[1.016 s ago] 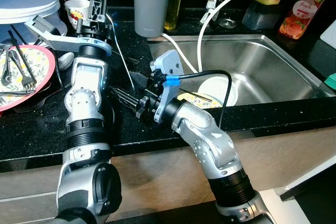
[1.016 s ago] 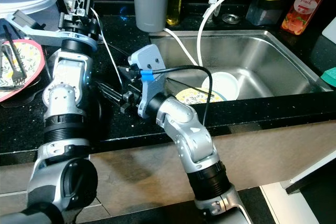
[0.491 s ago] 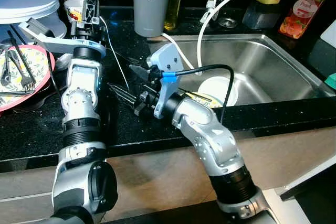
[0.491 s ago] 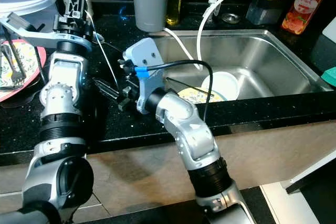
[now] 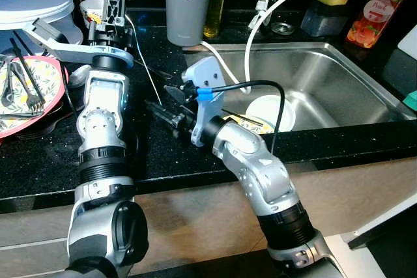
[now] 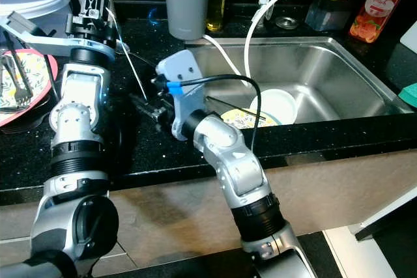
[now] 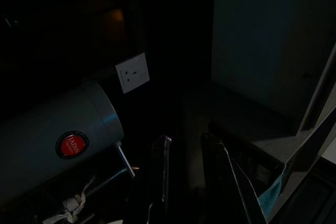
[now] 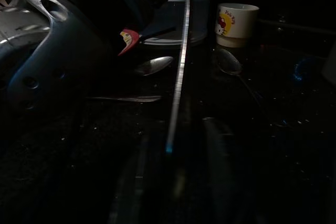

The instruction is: Kitchen organization

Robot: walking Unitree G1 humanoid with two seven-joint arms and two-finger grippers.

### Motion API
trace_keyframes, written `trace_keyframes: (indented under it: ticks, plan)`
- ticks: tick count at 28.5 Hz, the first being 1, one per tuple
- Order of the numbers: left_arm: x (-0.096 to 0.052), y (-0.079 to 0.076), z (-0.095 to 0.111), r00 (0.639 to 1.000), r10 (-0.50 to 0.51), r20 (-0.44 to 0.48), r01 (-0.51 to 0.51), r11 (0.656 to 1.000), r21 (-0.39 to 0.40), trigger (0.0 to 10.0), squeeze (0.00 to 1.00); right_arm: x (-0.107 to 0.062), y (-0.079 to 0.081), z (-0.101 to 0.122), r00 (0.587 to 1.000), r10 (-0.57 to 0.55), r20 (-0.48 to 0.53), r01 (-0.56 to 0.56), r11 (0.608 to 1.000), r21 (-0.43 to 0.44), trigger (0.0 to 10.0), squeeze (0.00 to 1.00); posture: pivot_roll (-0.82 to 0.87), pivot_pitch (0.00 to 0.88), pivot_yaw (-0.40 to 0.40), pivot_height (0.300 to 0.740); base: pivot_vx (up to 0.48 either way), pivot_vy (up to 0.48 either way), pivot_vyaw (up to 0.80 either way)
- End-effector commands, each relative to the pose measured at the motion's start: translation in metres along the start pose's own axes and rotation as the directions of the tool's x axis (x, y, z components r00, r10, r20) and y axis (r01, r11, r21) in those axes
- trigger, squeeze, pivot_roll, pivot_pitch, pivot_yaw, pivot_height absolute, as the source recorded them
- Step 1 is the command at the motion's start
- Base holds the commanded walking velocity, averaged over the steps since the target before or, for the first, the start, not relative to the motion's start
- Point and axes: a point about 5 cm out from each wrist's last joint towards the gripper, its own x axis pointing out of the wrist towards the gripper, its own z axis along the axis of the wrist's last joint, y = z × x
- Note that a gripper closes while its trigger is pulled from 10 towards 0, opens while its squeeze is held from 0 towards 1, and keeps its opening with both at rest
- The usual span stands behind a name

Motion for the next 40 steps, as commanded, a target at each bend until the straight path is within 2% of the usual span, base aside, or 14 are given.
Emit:
trace_keyframes:
  ticks: [1, 10, 11, 12, 20, 21, 25, 28, 30, 33, 34, 37, 38, 40]
  plan:
    - [0.001, -0.006, -0.005, 1.0, -0.024, -0.014, 0.024, 1.0, -0.013, 0.0, 0.0, 0.0, -0.004, -0.002, 1.0, -0.022, -0.016, 0.022, 1.0, 0.013, 0.0, 0.0, 0.12, 0.152, -0.013, 0.74, 0.0, 0.0, 0.0]
    - [0.001, -0.006, -0.007, 0.999, -0.025, -0.038, 0.026, 0.999, 0.022, 0.0, 0.0, 0.001, -0.008, 0.0, 0.999, -0.052, 0.0, 0.052, 0.998, 0.02, 0.0, 0.0, 0.13, 0.149, -0.012, 0.74, 0.0, 0.0, 0.0]
    - [0.001, -0.005, -0.008, 0.999, -0.013, -0.052, 0.016, 0.998, 0.059, 3.5, 1.0, 0.0, -0.01, 0.0, 0.998, -0.061, 0.003, 0.061, 0.998, 0.024, 0.0, 0.0, 0.13, 0.149, -0.012, 0.74, 0.0, 0.0, 0.0]
    - [0.002, -0.003, -0.009, 0.998, -0.001, -0.064, 0.006, 0.996, 0.084, 10.0, 1.0, 0.0, -0.011, 0.0, 0.998, -0.069, 0.005, 0.069, 0.997, 0.027, 0.0, 0.0, 0.13, 0.149, -0.012, 0.74, 0.0, 0.0, 0.0]
    - [0.006, 0.009, 0.007, 0.996, 0.09, 0.001, -0.085, 0.941, 0.329, 10.0, 1.0, -0.005, -0.03, -0.002, 0.989, -0.149, -0.007, 0.149, 0.989, 0.024, 0.0, 0.0, 0.12, 0.143, -0.012, 0.74, 0.0, 0.0, 0.0]
    - [0.007, 0.013, 0.023, 0.989, 0.123, 0.085, -0.147, 0.907, 0.395, 10.0, 0.0, -0.009, -0.04, -0.005, 0.982, -0.189, -0.018, 0.189, 0.982, 0.019, 0.0, 0.0, 0.12, 0.135, -0.012, 0.74, 0.0, 0.0, 0.0]
    - [0.006, 0.015, 0.035, 0.979, 0.145, 0.145, -0.195, 0.881, 0.432, 10.0, 0.0, -0.013, -0.048, -0.007, 0.975, -0.223, -0.025, 0.223, 0.975, 0.017, 0.0, 0.0, 0.12, 0.135, -0.012, 0.74, 0.0, 0.0, 0.0]
    - [0.001, 0.031, 0.063, 0.925, 0.288, 0.248, -0.377, 0.784, 0.494, 10.0, 0.0, -0.023, -0.071, -0.011, 0.946, -0.32, -0.04, 0.321, 0.947, 0.014, 0.0, 0.0, 0.12, 0.13, -0.012, 0.74, 0.0, 0.0, 0.0]
    - [0.005, 0.025, 0.042, 0.978, 0.207, 0.029, -0.18, 0.764, 0.62, 10.0, 0.0, -0.03, -0.086, -0.018, 0.924, -0.375, -0.077, 0.375, 0.927, -0.022, 0.0, 0.0, 0.12, 0.125, -0.013, 0.74, 0.0, 0.0, 0.0]
    - [0.005, 0.021, 0.019, 0.973, 0.163, -0.161, -0.013, 0.74, 0.672, 10.0, 0.0, -0.032, -0.09, -0.023, 0.918, -0.384, -0.104, 0.38, 0.923, -0.057, 0.0, 0.0, 0.12, 0.124, -0.016, 0.74, 0.0, 0.0, 0.0]
    - [-0.004, 0.018, -0.008, 0.897, 0.118, -0.426, 0.235, 0.689, 0.686, 10.0, 0.0, -0.033, -0.091, -0.03, 0.915, -0.38, -0.136, 0.367, 0.923, -0.113, 10.0, 0.0, 0.12, 0.124, -0.016, 0.74, 0.0, 0.0, 0.0]
    - [-0.046, 0.02, -0.056, 0.565, 0.123, -0.816, 0.635, 0.567, 0.525, 10.0, 0.0, -0.037, -0.096, -0.045, 0.897, -0.398, -0.191, 0.364, 0.912, -0.19, 10.0, 0.0, 0.12, 0.129, -0.012, 0.74, 0.0, 0.0, 0.0]
    - [-0.046, 0.02, -0.056, 0.565, 0.123, -0.816, 0.635, 0.567, 0.525, 10.0, 0.0, -0.037, -0.096, -0.045, 0.897, -0.398, -0.191, 0.364, 0.912, -0.19, 10.0, 0.0, 0.12, 0.129, -0.012, 0.74, 0.0, 0.0, 0.0]
    - [-0.059, 0.026, -0.06, 0.463, 0.195, -0.865, 0.702, 0.514, 0.492, 10.0, 0.0, -0.04, -0.101, -0.052, 0.879, -0.431, -0.203, 0.391, 0.896, -0.21, 10.0, 0.0, 0.12, 0.136, -0.005, 0.74, 0.0, 0.0, 0.0]
